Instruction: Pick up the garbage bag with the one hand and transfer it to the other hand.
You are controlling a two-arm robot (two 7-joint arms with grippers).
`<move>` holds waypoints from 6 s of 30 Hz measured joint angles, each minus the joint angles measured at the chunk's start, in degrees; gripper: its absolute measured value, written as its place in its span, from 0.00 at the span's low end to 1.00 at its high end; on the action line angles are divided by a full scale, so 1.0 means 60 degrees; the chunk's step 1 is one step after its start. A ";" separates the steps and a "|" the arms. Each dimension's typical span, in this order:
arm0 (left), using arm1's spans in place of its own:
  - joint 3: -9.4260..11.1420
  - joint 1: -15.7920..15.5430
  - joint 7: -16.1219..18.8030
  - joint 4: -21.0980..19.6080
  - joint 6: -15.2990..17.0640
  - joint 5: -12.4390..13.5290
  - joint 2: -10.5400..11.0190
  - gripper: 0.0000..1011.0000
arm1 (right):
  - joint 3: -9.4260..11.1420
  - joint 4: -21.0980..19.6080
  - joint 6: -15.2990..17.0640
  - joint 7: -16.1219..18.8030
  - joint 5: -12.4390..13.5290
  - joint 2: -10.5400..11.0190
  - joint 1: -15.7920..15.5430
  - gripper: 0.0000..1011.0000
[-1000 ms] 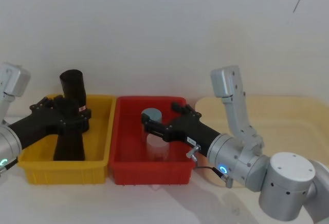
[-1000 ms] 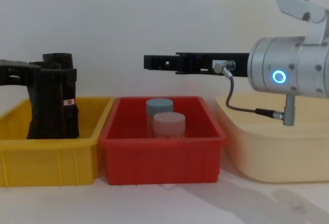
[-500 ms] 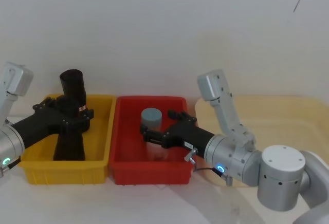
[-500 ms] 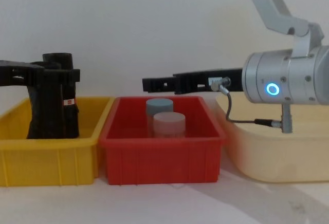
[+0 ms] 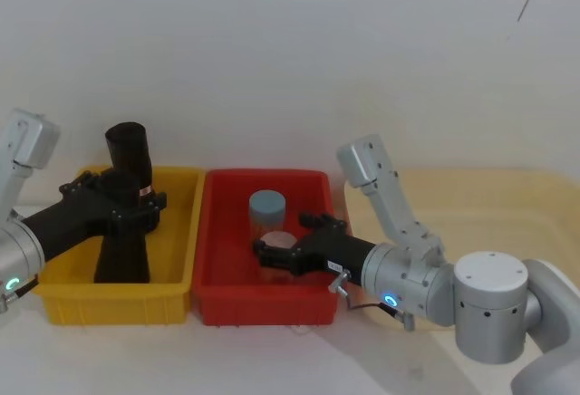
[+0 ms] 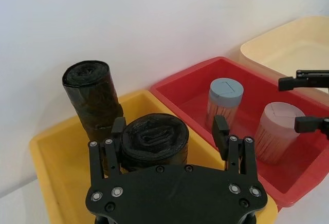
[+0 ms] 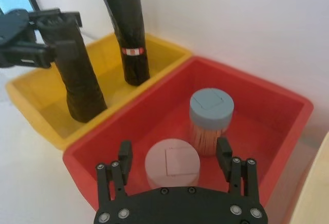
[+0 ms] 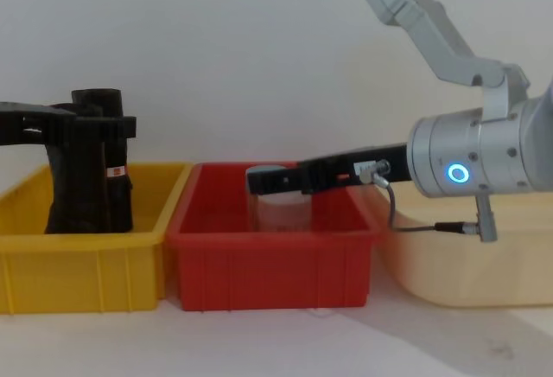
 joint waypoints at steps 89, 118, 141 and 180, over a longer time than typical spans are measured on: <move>0.0173 -0.0537 -0.0296 -0.0110 -0.0120 0.0086 0.0154 0.38 | 0.0085 -0.0104 0.0085 0.0336 0.0072 0.0077 0.0171 0.64; 0.1133 -0.3817 -0.2389 0.1083 -0.0868 -0.0473 -0.1047 0.38 | 0.1679 -0.2068 -0.0202 -0.0473 -0.0071 0.1425 0.0680 0.64; 0.2857 -0.7588 -0.5686 0.8864 -0.3948 -0.1545 -0.4378 0.38 | 0.3211 -0.3164 0.1039 -0.1312 -0.0290 0.2905 -0.0766 0.70; 0.3967 -0.9496 -0.7074 1.3285 -0.5755 -0.2628 -0.5959 0.38 | 0.2578 -0.3120 0.0672 -0.0402 -0.0017 0.2499 -0.0683 0.99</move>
